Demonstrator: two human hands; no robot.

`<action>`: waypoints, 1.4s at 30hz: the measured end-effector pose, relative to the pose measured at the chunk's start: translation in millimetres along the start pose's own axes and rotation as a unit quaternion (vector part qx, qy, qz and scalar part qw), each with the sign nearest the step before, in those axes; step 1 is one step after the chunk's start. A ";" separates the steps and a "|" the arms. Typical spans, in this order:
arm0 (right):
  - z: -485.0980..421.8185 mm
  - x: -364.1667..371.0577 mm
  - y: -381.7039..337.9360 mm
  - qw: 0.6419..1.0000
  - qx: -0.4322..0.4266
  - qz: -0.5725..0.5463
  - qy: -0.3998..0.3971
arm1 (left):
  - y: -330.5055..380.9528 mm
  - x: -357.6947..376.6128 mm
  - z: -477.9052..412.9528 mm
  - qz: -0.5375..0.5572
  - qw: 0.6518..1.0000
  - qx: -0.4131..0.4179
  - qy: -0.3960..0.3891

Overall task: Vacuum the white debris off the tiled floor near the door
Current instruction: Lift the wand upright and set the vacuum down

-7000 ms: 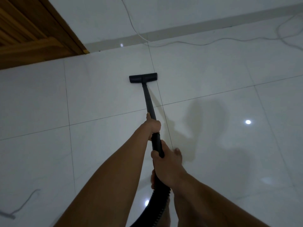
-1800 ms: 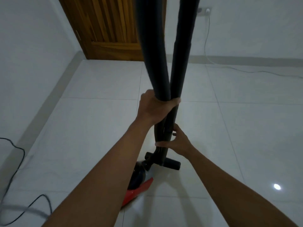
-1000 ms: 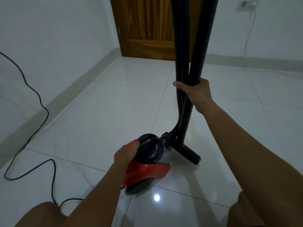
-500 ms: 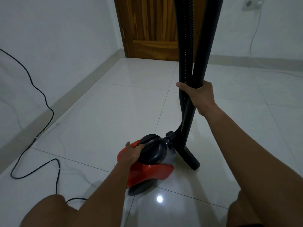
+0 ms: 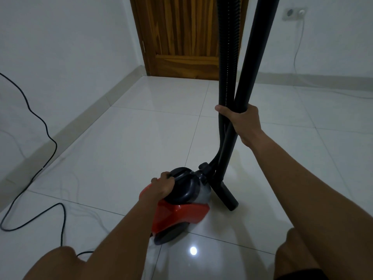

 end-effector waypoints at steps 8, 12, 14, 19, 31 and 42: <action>2.8 -4.1 2.5 1.000 0.006 -0.011 0.005 | 14.9 2.0 24.1 -0.029 0.999 0.024 -0.009; 3.3 -4.1 3.2 1.000 0.009 -0.011 0.009 | 14.0 0.3 20.5 -0.056 0.998 0.030 -0.017; 2.9 -4.4 3.5 1.000 0.011 -0.012 0.011 | 13.7 -0.9 19.0 -0.070 0.997 0.027 -0.020; 1.9 -1.2 3.0 1.000 0.022 -0.009 0.013 | 15.7 -4.4 15.1 -0.113 0.993 0.027 -0.024; 3.2 -1.4 3.0 0.999 0.031 -0.010 0.016 | 18.2 -4.4 10.6 -0.146 0.989 0.022 -0.028; 7.1 3.6 2.0 1.000 0.021 -0.009 0.007 | 25.5 -1.1 12.0 -0.333 0.942 0.032 0.032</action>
Point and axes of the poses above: each hand's wrist, its own z-axis away from the middle knuckle, its own x-axis out of the palm, y = z × x, the point moved 1 cm from there along -z, towards the middle knuckle, and after that the axes turned 6 degrees about z, right-handed, at the moved point
